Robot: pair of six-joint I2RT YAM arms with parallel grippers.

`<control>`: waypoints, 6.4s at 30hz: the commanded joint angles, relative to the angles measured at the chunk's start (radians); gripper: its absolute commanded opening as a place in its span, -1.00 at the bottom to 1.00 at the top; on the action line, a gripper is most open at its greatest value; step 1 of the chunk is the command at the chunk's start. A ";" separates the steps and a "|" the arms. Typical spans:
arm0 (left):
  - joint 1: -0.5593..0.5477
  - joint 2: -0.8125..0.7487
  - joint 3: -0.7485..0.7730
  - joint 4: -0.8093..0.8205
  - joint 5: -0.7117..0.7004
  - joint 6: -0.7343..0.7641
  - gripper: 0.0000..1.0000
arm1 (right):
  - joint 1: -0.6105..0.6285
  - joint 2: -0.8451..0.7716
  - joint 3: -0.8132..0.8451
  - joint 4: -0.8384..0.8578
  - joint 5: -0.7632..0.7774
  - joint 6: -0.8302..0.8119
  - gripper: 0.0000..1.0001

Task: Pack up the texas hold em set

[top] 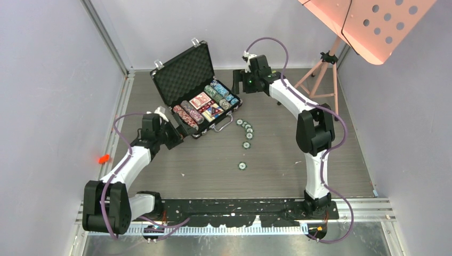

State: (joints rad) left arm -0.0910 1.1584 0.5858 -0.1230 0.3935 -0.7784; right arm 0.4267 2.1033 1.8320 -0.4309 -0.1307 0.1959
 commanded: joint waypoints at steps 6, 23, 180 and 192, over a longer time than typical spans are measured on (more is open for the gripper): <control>0.026 0.062 0.031 0.200 -0.029 -0.054 0.99 | -0.074 0.051 0.101 0.041 -0.095 0.156 0.73; 0.149 0.258 -0.003 0.440 -0.014 -0.163 0.67 | -0.110 0.340 0.376 -0.004 -0.205 0.271 -0.03; 0.045 -0.039 -0.051 -0.015 -0.025 -0.001 -0.42 | -0.058 -0.205 -0.335 0.028 -0.061 0.361 0.00; 0.044 -0.177 0.029 -0.157 -0.012 0.059 -0.33 | -0.108 -0.241 -0.422 0.037 -0.050 0.375 -0.21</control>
State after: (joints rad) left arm -0.0414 1.0000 0.5716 -0.2401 0.3573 -0.7502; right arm 0.3195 1.8874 1.4368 -0.3965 -0.1852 0.5560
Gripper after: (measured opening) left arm 0.333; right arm 0.405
